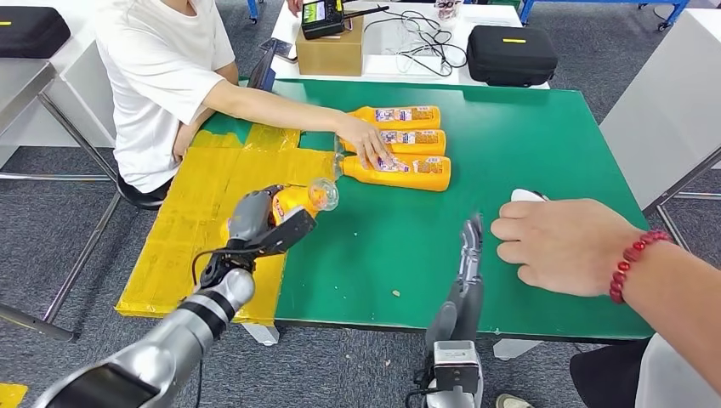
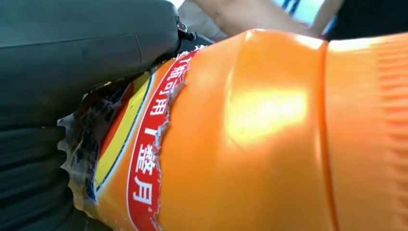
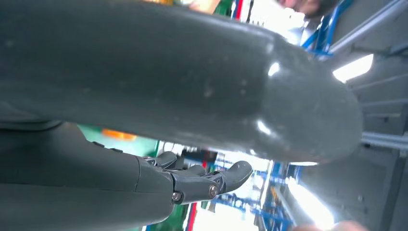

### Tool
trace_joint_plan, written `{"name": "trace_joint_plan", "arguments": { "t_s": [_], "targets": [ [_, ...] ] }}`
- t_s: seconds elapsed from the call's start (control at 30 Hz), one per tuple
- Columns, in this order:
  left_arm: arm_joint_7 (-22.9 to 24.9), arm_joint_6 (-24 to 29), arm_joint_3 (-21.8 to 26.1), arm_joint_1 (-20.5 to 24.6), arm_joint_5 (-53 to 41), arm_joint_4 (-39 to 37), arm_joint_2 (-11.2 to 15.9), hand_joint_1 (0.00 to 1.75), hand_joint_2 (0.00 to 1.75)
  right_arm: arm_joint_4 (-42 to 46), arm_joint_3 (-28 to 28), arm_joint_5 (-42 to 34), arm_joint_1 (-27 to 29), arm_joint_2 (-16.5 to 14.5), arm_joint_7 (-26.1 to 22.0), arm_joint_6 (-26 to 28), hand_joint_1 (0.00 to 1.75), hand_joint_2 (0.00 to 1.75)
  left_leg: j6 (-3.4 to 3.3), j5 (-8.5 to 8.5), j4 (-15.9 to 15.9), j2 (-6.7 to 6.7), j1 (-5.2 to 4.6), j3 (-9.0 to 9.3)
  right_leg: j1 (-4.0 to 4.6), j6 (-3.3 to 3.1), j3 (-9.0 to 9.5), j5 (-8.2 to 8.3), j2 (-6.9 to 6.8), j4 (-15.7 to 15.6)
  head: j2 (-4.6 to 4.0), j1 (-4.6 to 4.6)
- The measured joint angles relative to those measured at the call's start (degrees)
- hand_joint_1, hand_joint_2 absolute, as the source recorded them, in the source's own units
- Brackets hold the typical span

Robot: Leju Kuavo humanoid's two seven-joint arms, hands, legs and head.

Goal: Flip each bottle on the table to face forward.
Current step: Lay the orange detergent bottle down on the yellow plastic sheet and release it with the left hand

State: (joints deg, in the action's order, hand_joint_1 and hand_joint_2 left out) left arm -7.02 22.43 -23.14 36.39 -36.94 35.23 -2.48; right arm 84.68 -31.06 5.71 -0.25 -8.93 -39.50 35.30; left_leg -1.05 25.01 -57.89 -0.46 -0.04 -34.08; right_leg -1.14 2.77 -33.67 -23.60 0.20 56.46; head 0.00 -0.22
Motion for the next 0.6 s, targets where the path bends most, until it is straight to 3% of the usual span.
{"name": "trace_joint_plan", "arguments": {
  "t_s": [0.1,0.17,0.23,0.3,0.6],
  "targets": [
    [3.6,-5.1,-0.4,4.1,-1.4,-5.6,0.9,1.69,1.75,-0.5,-0.7,-1.3,-0.3,-0.3,0.0,-2.5,0.0,0.0,0.01,0.0,0.0,0.02,0.0,0.12,0.01,-0.01,0.09,0.0,0.01,0.0,0.0,0.01],
    [5.3,-7.4,-0.8,6.0,-2.6,-8.3,1.6,0.99,1.75,-0.9,-0.9,-1.9,-0.4,-0.6,0.0,-3.8,0.0,0.0,0.02,0.01,0.0,0.05,0.0,0.18,0.01,-0.01,0.11,-0.01,0.02,0.1,0.0,0.0],
    [6.4,-9.4,-1.2,7.4,-3.5,-10.5,2.2,0.17,1.75,-1.5,-0.9,-2.4,-0.5,-0.9,0.0,-5.0,0.0,0.0,0.05,-0.01,0.0,0.07,0.0,0.22,0.01,-0.02,0.11,-0.01,0.03,0.1,0.0,0.0],
    [7.3,-11.0,-1.5,8.2,-4.1,-12.2,2.7,0.0,1.75,-2.0,-0.9,-2.7,-0.5,-1.1,0.0,-6.0,0.0,0.0,0.09,-0.03,0.0,0.08,0.01,0.24,0.01,-0.02,0.11,-0.02,0.03,0.1,0.0,-0.01],
    [9.6,-18.1,-1.9,8.5,-4.0,-16.1,4.2,0.0,1.75,-4.7,-0.1,-3.0,-0.5,-1.9,0.0,-8.7,0.0,0.0,0.18,-0.1,0.0,-0.06,0.03,0.21,0.01,-0.04,0.16,-0.02,0.0,0.2,0.0,0.02]
  ]
}}
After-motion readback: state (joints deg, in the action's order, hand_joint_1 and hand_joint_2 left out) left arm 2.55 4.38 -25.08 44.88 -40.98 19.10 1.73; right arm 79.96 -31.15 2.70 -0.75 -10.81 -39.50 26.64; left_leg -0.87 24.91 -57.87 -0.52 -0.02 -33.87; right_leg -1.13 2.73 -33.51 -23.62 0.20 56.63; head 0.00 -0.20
